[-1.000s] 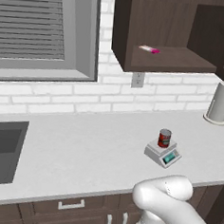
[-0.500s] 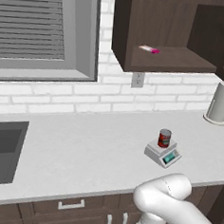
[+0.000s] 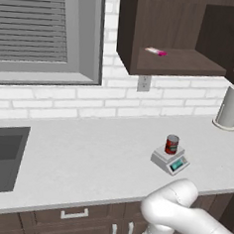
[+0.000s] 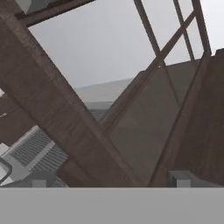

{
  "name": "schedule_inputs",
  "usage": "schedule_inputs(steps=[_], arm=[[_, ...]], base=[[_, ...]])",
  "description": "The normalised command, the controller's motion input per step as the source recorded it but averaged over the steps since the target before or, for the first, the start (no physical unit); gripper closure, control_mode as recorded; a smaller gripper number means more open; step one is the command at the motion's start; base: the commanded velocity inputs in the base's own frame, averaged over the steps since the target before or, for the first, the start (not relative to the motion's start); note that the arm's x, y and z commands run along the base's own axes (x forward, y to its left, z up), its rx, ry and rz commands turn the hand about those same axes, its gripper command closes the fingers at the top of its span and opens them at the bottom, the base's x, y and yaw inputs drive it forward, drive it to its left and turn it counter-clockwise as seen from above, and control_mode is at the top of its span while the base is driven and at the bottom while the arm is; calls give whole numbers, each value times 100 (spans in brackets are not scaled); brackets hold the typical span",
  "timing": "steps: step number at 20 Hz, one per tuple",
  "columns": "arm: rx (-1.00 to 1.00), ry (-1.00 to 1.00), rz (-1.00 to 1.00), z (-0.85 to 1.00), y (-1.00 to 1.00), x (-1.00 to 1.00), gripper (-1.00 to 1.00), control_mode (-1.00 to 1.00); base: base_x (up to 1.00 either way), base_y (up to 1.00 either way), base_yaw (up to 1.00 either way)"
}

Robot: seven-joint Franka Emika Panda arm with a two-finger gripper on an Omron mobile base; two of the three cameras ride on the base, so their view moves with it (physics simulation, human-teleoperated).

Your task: Pick the canned food and place it on the digital scale for weighing, and close the cabinet.

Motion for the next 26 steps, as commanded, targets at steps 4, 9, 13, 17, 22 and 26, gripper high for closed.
schedule_inputs(steps=[4, 9, 13, 17, 22, 26], arm=[[-12, 0, 1, 88, 34, -12, -100, -100], [-4, -3, 6, 65, 95, -7, -100, -100], [-1, -5, 3, 41, 100, 0, -100, -100], [-1, 0, 0, 10, 100, 24, -100, -100], [-6, 0, -10, 4, 100, 53, -100, -100], [-10, 0, -28, 0, 100, 98, -100, -100]], base=[[0, 0, 0], [0, 0, 0], [0, 0, 0], [0, 0, 0], [0, 0, 0], [0, 0, 0]])
